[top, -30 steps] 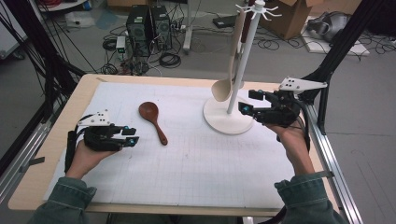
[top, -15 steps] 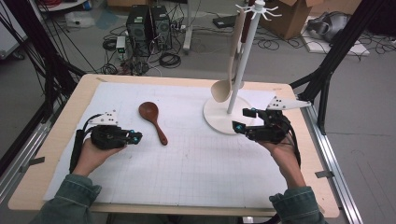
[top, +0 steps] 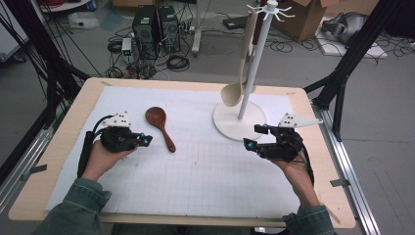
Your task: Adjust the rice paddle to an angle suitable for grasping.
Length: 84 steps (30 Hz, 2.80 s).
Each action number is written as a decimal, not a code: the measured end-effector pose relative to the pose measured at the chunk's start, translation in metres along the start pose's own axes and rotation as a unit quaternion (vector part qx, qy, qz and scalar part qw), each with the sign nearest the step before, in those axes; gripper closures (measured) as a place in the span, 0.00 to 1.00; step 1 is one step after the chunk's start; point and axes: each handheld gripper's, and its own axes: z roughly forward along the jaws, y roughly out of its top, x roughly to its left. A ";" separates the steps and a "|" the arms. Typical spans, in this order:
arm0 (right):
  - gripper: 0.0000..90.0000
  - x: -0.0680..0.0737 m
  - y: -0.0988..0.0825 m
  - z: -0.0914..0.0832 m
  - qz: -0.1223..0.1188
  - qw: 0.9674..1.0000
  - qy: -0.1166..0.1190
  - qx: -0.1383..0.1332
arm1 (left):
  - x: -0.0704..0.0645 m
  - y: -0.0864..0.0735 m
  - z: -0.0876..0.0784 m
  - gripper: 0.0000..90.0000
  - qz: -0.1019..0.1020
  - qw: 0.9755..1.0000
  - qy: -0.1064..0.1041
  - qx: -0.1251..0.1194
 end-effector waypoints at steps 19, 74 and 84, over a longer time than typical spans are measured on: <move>0.29 -0.003 -0.016 -0.001 0.007 1.000 -0.011 0.009 | 0.012 -0.009 0.055 0.99 -0.022 0.998 -0.012 0.057; 0.29 0.000 -0.022 0.009 -0.009 0.999 -0.011 0.031 | 0.004 -0.003 0.081 0.99 -0.009 0.997 -0.025 0.069; 0.29 0.002 -0.025 0.016 -0.010 0.999 -0.006 0.041 | 0.006 0.002 0.074 0.99 -0.004 0.998 -0.016 0.059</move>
